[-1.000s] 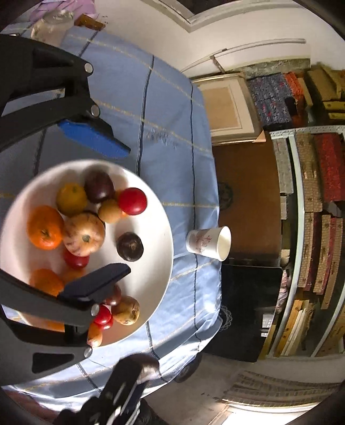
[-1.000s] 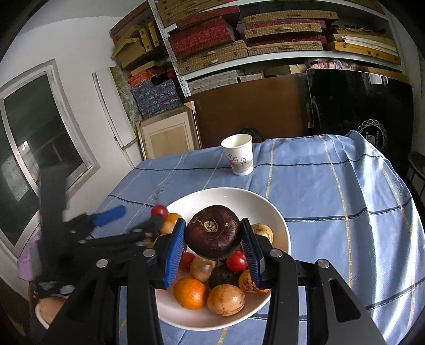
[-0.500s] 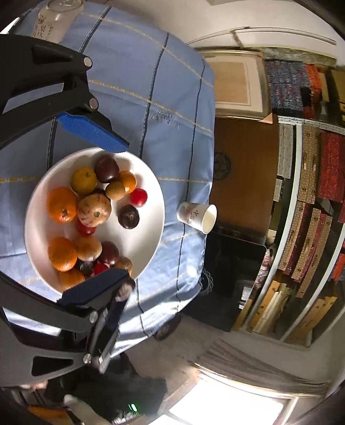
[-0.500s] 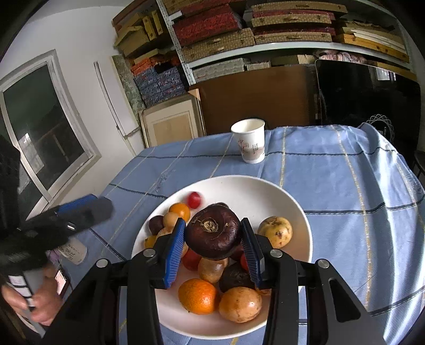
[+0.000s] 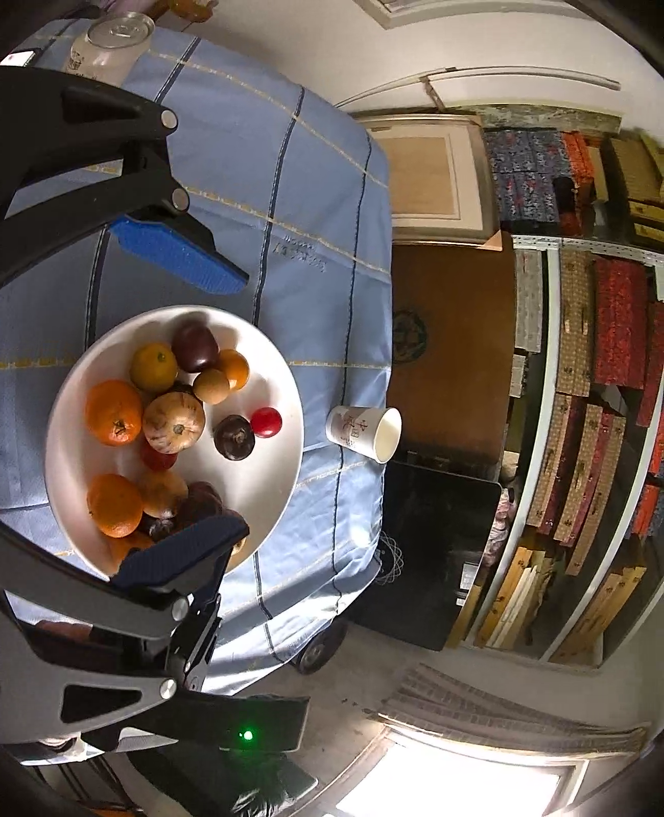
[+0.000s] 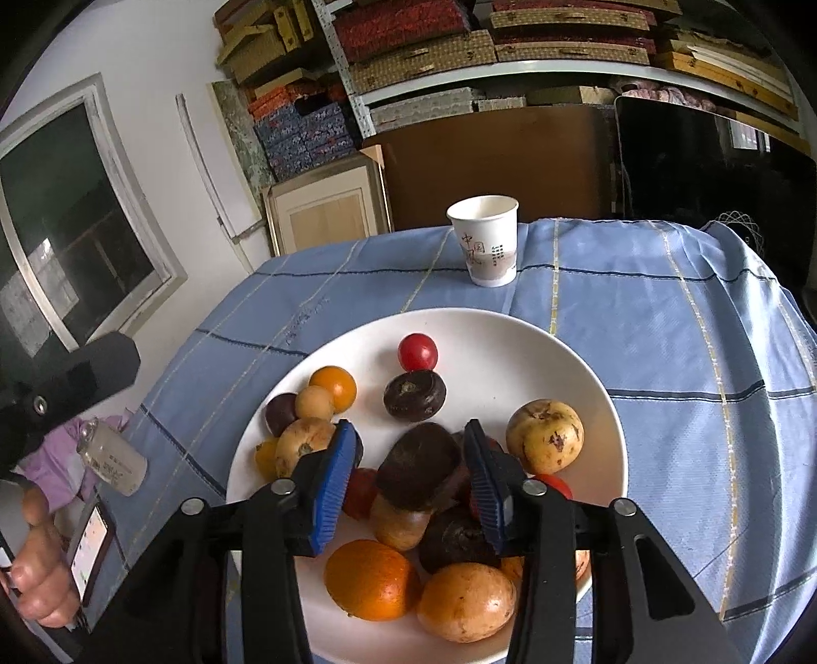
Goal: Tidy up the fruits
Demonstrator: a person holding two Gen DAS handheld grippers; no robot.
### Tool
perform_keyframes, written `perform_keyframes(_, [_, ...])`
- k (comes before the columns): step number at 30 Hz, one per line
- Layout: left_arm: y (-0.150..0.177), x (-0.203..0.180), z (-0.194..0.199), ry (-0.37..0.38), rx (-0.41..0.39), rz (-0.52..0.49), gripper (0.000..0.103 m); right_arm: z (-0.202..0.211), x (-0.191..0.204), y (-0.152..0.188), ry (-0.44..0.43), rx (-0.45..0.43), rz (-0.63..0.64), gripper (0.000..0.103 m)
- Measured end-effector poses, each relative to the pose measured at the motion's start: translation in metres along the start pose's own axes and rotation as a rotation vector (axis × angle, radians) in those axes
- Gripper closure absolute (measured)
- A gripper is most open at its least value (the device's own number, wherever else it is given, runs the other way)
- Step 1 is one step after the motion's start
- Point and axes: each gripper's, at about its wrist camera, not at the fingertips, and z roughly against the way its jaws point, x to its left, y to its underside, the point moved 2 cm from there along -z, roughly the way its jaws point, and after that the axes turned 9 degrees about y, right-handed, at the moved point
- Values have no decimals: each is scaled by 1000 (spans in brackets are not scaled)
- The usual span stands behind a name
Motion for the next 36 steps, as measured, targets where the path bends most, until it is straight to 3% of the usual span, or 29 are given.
perform_keyframes(3, [-1, -1, 4, -36, -11, -16, 16, 6, 1, 2, 17, -2, 16, 39])
perform_keyframes(6, [-2, -4, 8, -58, -22, -25, 15, 15, -2, 4, 36, -7, 24, 30])
perform_keyframes(9, [-2, -9, 17, -92, -33, -36, 10, 30, -8, 6, 55, -21, 23, 13])
perform_keyframes(12, [2, -18, 30, -118, -37, -69, 8, 48, -13, 11, 63, -35, 22, 5])
perform_keyframes(16, [9, -33, 51, -137, -50, -111, 5, 70, -14, 23, 70, -8, 38, 4])
perform_keyframes(19, [22, -44, 67, -140, -47, -140, 5, 93, -8, 39, 83, -45, 66, 4])
perform_keyframes(26, [81, -47, 92, -145, -2, -103, 5, 132, 6, 81, 117, -103, 142, 4])
perform_keyframes(36, [133, -38, 80, -153, 72, -69, 5, 142, 5, 115, 106, -97, 157, 4])
